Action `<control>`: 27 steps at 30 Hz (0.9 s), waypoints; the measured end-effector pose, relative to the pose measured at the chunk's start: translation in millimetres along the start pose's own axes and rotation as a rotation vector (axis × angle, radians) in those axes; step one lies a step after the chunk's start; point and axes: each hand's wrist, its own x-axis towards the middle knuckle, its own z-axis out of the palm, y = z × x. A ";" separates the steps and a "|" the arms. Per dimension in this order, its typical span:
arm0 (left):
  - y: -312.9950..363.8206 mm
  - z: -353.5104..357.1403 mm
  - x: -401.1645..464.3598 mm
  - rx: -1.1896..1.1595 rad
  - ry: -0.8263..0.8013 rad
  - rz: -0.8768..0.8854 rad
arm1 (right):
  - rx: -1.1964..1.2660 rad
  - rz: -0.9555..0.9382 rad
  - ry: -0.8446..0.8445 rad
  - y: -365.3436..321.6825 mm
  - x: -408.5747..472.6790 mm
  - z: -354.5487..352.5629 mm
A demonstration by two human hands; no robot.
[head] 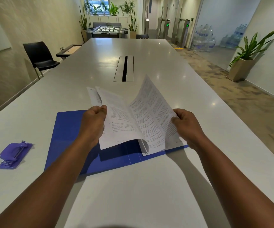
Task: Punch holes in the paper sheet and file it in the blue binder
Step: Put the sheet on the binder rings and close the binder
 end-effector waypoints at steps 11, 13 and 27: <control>7.8 10.3 -11.0 0.051 -0.074 0.102 | 0.139 0.008 -0.100 -21.3 -6.5 25.2; 6.1 21.7 -12.5 -0.036 -0.138 0.039 | 0.149 -0.006 -0.156 -29.3 -11.2 34.6; 3.6 53.0 -24.4 -0.294 -0.200 -0.102 | 0.173 -0.084 -0.331 -19.8 -25.2 62.4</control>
